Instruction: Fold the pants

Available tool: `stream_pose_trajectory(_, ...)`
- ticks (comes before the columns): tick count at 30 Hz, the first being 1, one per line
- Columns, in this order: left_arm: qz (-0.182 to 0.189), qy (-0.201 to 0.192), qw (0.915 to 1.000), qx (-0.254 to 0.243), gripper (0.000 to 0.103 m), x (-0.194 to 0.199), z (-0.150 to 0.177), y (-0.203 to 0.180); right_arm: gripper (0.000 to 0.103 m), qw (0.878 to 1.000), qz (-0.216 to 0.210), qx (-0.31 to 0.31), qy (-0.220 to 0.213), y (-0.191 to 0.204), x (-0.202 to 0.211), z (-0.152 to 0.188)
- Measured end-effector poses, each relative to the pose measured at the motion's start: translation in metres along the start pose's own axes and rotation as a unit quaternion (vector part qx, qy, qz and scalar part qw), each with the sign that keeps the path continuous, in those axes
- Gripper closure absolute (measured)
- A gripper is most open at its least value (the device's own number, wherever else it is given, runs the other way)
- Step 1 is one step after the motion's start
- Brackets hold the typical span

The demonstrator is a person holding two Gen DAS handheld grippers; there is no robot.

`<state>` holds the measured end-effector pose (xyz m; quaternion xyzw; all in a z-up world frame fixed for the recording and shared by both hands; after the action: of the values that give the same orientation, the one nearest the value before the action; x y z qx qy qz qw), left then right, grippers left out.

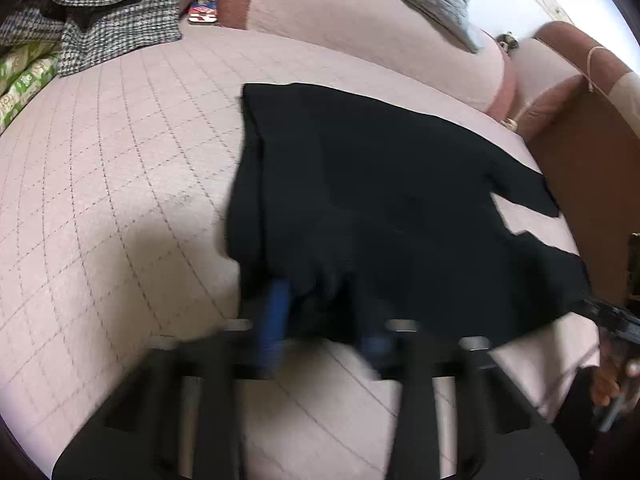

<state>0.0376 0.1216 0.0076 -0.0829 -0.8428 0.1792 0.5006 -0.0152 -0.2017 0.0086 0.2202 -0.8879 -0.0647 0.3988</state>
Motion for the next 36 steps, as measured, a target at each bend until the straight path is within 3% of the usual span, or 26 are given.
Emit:
stream_pose_trajectory(2, 0.006, -0.013, 0.9998, -0.011, 0.086, 0.023, 0.0, -0.006, 0.048, 1.0, -0.002, 0.004, -0.006, 0.002, 0.004, -0.003)
stream_pose_trajectory(4, -0.017, -0.026, 0.9992, -0.023, 0.089, 0.038, 0.0, -0.005, 0.048, 1.0, -0.006, 0.008, -0.01, 0.003, 0.006, -0.005)
stream_pose_trajectory(10, -0.081, -0.009, 0.9965, -0.017, 0.091, 0.023, 0.009, 0.019, 0.048, 1.0, -0.018, 0.014, 0.012, 0.007, -0.011, -0.003)
stream_pose_trajectory(16, -0.056, -0.049, 0.9968, -0.029, 0.09, 0.044, 0.002, 0.006, 0.048, 0.998, 0.015, 0.06, 0.008, 0.002, -0.004, -0.018)
stream_pose_trajectory(17, -0.048, -0.051, 0.9967, -0.041, 0.085, 0.046, -0.001, -0.002, 0.046, 0.997, 0.023, 0.07, 0.005, -0.001, -0.002, -0.024)
stream_pose_trajectory(20, -0.016, -0.051, 0.9966, -0.062, 0.051, 0.043, -0.013, -0.025, 0.042, 0.992, 0.053, 0.112, -0.008, -0.019, -0.001, -0.05)
stream_pose_trajectory(21, -0.002, -0.051, 0.9965, -0.066, 0.046, 0.041, -0.018, -0.032, 0.042, 0.99, 0.062, 0.124, -0.007, -0.025, -0.002, -0.057)
stream_pose_trajectory(27, 0.022, -0.027, 0.9933, -0.11, 0.046, 0.002, -0.054, -0.072, 0.037, 0.969, 0.123, 0.216, 0.003, -0.062, -0.011, -0.108)
stream_pose_trajectory(36, 0.006, 0.001, 0.9807, -0.195, 0.046, -0.067, -0.113, -0.107, 0.033, 0.945, 0.138, 0.293, 0.044, -0.108, -0.058, -0.163)
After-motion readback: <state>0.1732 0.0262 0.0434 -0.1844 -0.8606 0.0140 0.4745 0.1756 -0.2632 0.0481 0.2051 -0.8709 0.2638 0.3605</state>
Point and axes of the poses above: each gripper's, at about its wrist camera, not at the fingertips, and x roughly against the way its jaws point, y to its left, z to its underside, the point moved 4 cm from there along -x, roughly the way its jaws point, and after that the axes turned 14 degrees about x, right-handed, at the moved point
